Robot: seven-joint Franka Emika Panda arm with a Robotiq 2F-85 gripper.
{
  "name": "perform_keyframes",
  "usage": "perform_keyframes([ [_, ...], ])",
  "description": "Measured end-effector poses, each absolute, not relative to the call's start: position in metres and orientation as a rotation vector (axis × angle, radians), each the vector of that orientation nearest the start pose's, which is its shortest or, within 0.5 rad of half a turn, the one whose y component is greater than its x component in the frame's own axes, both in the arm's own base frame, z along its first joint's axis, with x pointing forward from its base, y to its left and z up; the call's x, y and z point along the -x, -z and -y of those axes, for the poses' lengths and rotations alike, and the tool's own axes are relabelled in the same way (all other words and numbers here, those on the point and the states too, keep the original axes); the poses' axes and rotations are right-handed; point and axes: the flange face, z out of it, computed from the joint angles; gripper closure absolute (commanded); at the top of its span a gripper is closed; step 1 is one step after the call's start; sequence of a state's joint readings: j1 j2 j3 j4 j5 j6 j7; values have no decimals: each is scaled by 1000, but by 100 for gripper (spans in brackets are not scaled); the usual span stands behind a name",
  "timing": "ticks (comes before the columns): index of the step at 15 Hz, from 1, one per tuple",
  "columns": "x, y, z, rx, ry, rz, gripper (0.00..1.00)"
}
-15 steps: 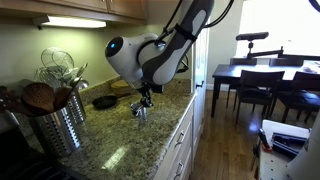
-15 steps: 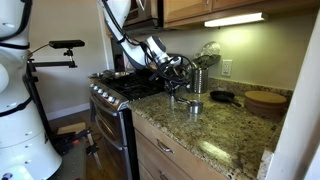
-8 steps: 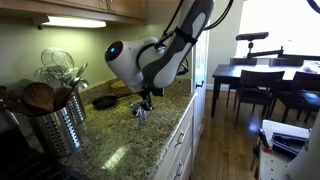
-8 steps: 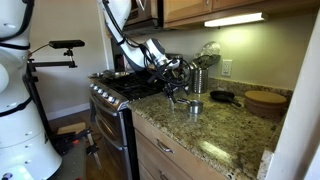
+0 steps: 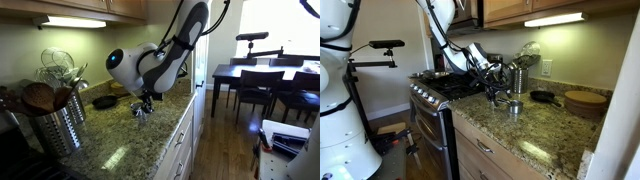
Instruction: Unstack the cups
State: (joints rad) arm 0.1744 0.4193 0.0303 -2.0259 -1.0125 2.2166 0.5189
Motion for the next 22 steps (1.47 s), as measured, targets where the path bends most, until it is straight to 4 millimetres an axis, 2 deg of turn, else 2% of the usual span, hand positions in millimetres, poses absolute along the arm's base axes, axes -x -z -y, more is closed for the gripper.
perform_keyframes([
  [7, -598, -227, -88, -2313, -135, -476, 0],
  [15, -605, -201, -84, -2261, -144, -498, 0],
  [17, -607, -198, -82, -2249, -144, -504, 26],
  [22, -612, -195, -77, -2225, -154, -511, 59],
])
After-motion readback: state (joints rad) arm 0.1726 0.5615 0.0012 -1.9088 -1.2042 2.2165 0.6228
